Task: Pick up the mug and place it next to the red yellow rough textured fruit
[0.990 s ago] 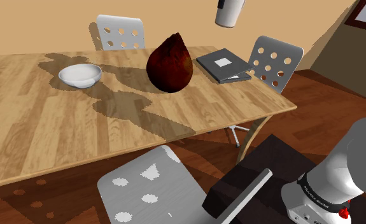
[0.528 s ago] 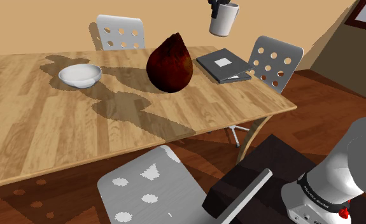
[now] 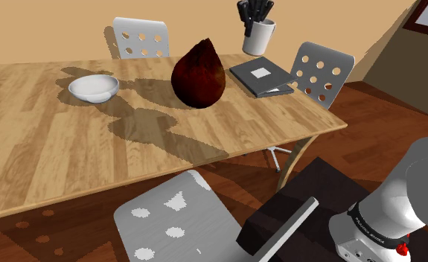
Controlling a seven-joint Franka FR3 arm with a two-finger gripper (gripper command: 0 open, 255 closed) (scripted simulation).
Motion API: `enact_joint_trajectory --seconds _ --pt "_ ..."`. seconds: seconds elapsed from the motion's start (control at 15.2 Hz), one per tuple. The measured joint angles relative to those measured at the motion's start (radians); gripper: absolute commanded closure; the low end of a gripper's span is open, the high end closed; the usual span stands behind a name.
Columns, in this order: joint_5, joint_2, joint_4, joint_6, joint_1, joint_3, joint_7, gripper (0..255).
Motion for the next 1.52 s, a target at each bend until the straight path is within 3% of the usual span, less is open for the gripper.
enact_joint_trajectory --seconds 1.52 --pt "-0.009 -0.034 -0.352 0.318 0.000 0.000 0.021 255"
